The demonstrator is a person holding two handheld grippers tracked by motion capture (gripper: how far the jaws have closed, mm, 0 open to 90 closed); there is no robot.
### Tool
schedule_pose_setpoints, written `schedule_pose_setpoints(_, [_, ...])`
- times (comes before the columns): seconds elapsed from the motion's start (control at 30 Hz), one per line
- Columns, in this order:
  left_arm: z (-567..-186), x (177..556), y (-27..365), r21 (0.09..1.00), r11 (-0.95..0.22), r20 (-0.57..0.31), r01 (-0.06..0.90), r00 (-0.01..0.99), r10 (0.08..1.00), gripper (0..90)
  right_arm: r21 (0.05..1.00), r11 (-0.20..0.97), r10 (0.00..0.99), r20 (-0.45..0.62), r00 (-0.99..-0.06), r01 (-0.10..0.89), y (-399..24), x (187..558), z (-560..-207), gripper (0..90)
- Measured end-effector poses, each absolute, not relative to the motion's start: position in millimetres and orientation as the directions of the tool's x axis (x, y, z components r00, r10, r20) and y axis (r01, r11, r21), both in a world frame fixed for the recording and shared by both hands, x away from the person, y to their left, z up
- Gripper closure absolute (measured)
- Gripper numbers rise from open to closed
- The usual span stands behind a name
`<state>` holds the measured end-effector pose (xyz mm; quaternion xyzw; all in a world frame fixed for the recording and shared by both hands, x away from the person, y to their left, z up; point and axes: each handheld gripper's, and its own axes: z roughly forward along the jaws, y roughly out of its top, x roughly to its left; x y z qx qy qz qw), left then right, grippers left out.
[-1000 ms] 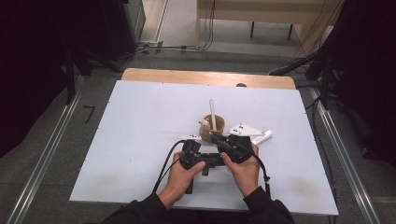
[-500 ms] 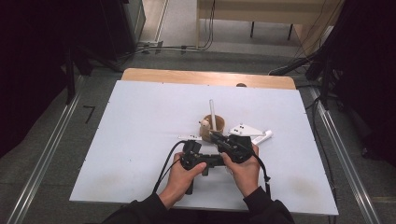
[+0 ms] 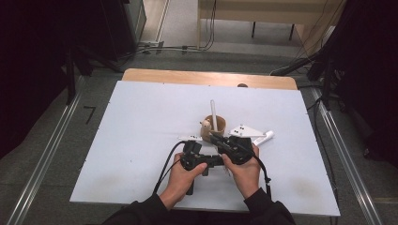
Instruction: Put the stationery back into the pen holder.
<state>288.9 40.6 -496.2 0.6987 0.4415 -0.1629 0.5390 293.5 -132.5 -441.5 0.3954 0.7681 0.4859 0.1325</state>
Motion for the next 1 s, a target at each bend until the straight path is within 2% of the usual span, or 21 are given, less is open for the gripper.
schedule_pose_setpoints(0.33, [-498.1, 291.4, 45.4, 0.595, -0.019, -0.713, 0.803, 0.539, 0.448, 78.5, 0.860, 0.204, 0.735, 0.181, -0.653, 0.468, -134.5, 292.3, -438.5, 77.6])
schedule_pose_setpoints(0.6, [-497.0, 292.2, 48.3, 0.595, -0.008, -0.721, 0.804, 0.538, 0.438, 80.1, 0.863, 0.188, 0.732, 0.196, -0.653, 0.469, -136.8, 292.4, -436.9, 70.3])
schedule_pose_setpoints(0.77, [-494.2, 294.6, 53.6, 0.602, 0.009, -0.717, 0.798, 0.536, 0.446, 80.2, 0.864, 0.167, 0.742, 0.208, -0.638, 0.476, -140.0, 291.1, -434.6, 56.8])
schedule_pose_setpoints(1.0, [-487.9, 300.6, 65.3, 0.628, 0.031, -0.698, 0.778, 0.545, 0.465, 80.3, 0.862, 0.136, 0.771, 0.217, -0.598, 0.488, -155.4, 291.4, -434.1, 43.1])
